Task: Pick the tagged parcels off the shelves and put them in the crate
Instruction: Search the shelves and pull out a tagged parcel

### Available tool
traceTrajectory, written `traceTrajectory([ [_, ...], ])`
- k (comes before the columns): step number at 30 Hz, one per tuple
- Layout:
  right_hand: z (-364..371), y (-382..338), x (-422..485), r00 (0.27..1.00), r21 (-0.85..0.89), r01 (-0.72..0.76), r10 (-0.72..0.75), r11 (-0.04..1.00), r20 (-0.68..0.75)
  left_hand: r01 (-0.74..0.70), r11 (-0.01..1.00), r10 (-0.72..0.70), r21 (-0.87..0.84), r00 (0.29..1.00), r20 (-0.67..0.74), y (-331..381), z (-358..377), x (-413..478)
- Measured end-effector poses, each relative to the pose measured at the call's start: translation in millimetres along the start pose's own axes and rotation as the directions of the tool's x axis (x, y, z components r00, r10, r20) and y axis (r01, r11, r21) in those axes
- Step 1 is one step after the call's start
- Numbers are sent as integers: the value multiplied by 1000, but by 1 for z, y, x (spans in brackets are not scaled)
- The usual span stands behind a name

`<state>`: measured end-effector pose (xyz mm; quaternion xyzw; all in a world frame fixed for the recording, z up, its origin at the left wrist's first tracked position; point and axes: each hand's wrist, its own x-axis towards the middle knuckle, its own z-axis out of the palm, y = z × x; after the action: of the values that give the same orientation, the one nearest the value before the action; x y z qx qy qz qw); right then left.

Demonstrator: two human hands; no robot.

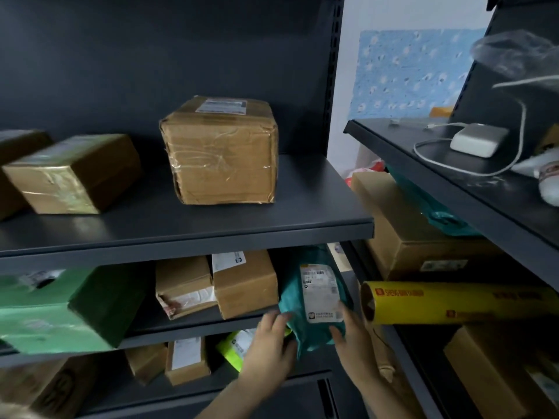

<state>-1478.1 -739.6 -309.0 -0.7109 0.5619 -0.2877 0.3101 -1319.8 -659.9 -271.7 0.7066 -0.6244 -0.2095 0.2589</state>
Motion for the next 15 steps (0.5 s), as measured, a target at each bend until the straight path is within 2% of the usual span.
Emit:
traceTrajectory([
  [2, -2, -10, 10, 1000, -137, -13, 12, 990, -10, 43, 998, -37, 38, 987, -155, -10, -17, 1],
  [4, -3, -21, 16, 996, -364, 19, -50, 931, -75, 110, 993, -94, 40, 955, -281, -22, -33, 3],
  [6, 5, -36, 19, 985, -419, 114, -157, 901, -70, 211, 977, -206, -27, 910, -360, -35, -46, 7],
  [8, 19, -56, 23, 972, -312, 221, -234, 924, -2, 287, 947, -322, -146, 860, -397, -44, -56, 11],
  [10, 35, -76, 30, 964, -123, 260, -250, 958, 88, 302, 922, -379, -241, 831, -407, -49, -63, 14],
  [12, 46, -92, 39, 964, 34, 186, -189, 982, 189, 300, 895, -422, -332, 810, -407, -53, -66, 18],
  [15, 56, -103, 49, 949, 90, 82, -106, 993, 296, 317, 816, -521, -483, 765, -379, -56, -75, 24],
])
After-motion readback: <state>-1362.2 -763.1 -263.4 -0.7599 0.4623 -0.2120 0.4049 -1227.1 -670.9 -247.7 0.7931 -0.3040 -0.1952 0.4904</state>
